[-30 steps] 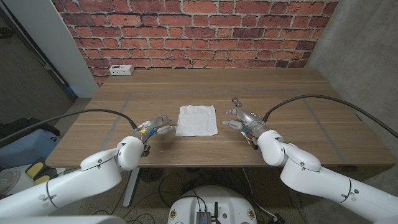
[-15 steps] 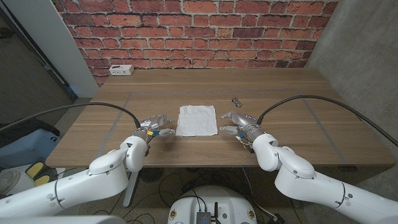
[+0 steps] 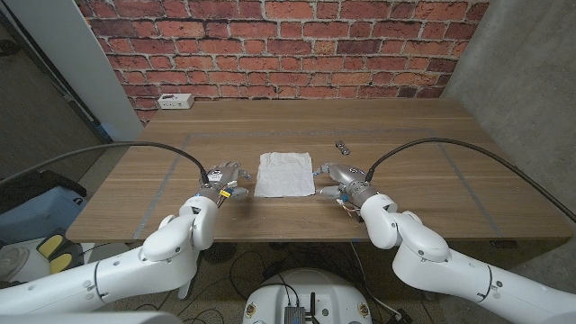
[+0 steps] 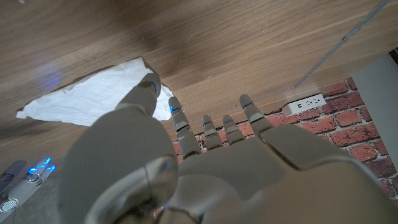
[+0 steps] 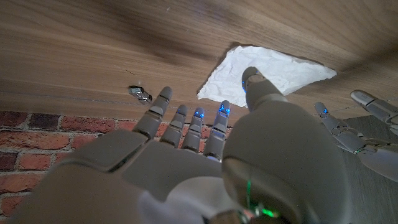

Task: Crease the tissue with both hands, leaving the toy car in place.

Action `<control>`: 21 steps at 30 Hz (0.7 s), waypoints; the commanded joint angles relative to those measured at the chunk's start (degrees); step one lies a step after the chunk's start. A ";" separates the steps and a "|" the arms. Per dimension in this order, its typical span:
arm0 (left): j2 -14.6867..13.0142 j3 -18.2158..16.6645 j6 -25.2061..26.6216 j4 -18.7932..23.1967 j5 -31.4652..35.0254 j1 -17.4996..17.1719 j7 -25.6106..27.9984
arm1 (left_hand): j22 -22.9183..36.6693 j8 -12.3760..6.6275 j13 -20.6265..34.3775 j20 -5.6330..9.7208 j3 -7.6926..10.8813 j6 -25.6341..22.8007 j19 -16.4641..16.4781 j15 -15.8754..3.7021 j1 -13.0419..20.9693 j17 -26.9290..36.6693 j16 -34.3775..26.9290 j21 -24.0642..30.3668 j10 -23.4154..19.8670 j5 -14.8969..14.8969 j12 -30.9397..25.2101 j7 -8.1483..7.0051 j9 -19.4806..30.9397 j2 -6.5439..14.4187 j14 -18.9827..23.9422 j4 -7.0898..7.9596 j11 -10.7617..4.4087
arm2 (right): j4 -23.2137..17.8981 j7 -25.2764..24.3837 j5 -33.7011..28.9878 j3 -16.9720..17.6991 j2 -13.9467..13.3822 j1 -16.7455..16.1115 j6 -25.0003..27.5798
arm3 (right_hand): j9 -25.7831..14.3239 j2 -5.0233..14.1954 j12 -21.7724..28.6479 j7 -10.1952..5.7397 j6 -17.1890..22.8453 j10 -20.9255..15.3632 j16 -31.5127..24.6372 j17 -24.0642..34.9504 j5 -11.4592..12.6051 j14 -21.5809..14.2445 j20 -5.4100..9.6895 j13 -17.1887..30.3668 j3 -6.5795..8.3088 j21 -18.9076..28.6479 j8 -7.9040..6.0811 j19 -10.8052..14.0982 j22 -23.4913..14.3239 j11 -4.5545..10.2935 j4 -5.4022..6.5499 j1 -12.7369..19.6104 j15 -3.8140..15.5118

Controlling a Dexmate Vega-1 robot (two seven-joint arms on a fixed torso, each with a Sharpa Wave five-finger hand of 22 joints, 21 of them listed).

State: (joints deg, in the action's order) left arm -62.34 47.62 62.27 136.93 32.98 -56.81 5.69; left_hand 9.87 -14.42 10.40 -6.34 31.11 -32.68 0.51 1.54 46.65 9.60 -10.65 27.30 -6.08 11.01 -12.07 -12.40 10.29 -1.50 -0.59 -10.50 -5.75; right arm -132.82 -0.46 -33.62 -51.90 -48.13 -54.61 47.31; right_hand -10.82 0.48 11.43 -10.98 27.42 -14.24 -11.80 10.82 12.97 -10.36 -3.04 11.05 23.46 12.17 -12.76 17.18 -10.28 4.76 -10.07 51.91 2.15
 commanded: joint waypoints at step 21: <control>4.29 0.87 -6.27 -5.44 7.76 4.08 -14.07 | 0.26 0.65 0.15 -0.65 -2.27 -3.35 0.38 1.05 4.16 0.21 0.23 -2.08 0.51 1.07 0.38 -0.20 0.21 -1.40 -1.27 0.89 0.38 | 2.76 5.11 -0.16 1.48 2.69 0.48 -3.04 | -0.27 0.32 -0.28 -1.68 0.91 1.73 0.07 0.57 0.93 2.61 1.99 0.39 -2.66 -0.31 0.94 -1.14 -0.30 2.61 1.28 4.28 2.72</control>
State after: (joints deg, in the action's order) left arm -60.15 50.93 61.14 134.13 41.67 -52.49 -5.96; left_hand 10.02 -13.91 10.41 -6.87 29.28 -35.23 0.60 2.37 50.02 9.75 -10.37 25.40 -5.55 11.67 -11.65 -12.67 10.28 -2.91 -1.84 -9.64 -5.21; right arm -130.66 3.81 -34.33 -51.15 -45.89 -53.96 45.09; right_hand -10.81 0.71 11.00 -12.51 27.74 -12.26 -11.40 11.08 13.58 -7.85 -1.21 11.34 21.18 11.87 -11.85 15.97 -10.27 6.88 -8.75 55.45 2.06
